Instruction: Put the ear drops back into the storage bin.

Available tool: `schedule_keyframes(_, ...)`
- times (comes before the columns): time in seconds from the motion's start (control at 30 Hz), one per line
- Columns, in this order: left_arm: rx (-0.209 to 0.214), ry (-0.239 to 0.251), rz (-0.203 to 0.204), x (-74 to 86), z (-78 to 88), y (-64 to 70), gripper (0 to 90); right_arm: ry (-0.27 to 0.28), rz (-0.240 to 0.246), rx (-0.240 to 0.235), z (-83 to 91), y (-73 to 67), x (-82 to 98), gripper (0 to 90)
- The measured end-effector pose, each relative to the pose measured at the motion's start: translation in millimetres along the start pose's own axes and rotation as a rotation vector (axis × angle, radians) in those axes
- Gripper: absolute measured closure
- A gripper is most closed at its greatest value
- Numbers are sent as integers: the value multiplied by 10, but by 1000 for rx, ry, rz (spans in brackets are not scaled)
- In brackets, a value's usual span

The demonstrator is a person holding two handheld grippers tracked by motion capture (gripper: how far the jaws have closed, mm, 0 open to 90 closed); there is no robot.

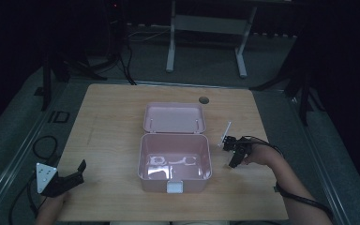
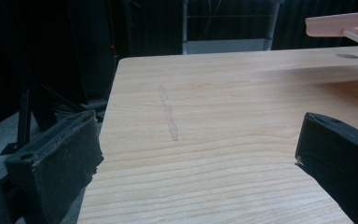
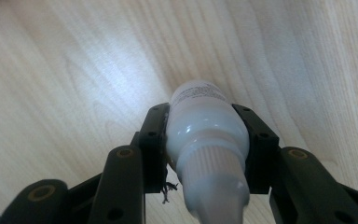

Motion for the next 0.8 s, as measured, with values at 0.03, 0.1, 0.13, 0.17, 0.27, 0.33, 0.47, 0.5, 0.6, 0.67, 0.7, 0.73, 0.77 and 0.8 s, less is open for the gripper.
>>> schedule_keyframes(0.03, 0, -1, 0, 1, 0, -1, 4, 1, 7, 5, 4, -3, 8, 595)
schedule_keyframes(0.1, -1, -1, 0, 1, 0, -1, 4, 4, 23, 5, 17, -19, 25, 596)
schedule_keyframes(0.13, -2, -1, -1, 1, 0, -1, 4, 9, 40, 10, 26, -30, 31, 596)
schedule_keyframes(0.17, -1, -1, -1, 1, 0, -1, 4, 14, 52, 12, 34, -40, 34, 596)
schedule_keyframes(0.27, -2, -3, -1, 2, -1, -1, 4, 22, 106, 21, 48, -84, 53, 596)
schedule_keyframes(0.33, -2, -4, -1, 2, -2, -1, 4, 8, 134, 39, 47, -86, 81, 596)
schedule_keyframes(0.47, -3, -3, 0, 2, -1, -3, 4, -25, 212, 92, 38, -59, 157, 596)
schedule_keyframes(0.5, -3, -3, 1, 2, -2, -3, 4, -33, 246, 92, 28, -76, 184, 596)
schedule_keyframes(0.6, -3, -5, 2, 3, -3, -3, 4, -59, 339, 74, -4, -161, 253, 596)
schedule_keyframes(0.67, -3, -5, 2, 3, -3, -3, 4, -80, 379, 80, -27, -197, 286, 596)
schedule_keyframes(0.7, -3, -4, 1, 3, -3, -3, 4, -90, 381, 77, -33, -209, 299, 596)
schedule_keyframes(0.73, -3, -4, 1, 2, -2, -2, 4, -96, 387, 78, -37, -215, 307, 595)
schedule_keyframes(0.77, -3, -4, 1, 2, -2, -2, 4, -96, 391, 79, -36, -216, 308, 596)
schedule_keyframes(0.8, -3, -3, 1, 2, -2, -3, 4, -95, 396, 77, -29, -222, 311, 596)
Point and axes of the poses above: each handheld gripper's, and its own axes: z roughly backward along the jaws, x roughly out of its underside, y roughly to its right, the point moved 10 cm from there along -z, roughly forward along the jaws, and after that the axes turned 8 degrees about -z, right-handed, at the moved point
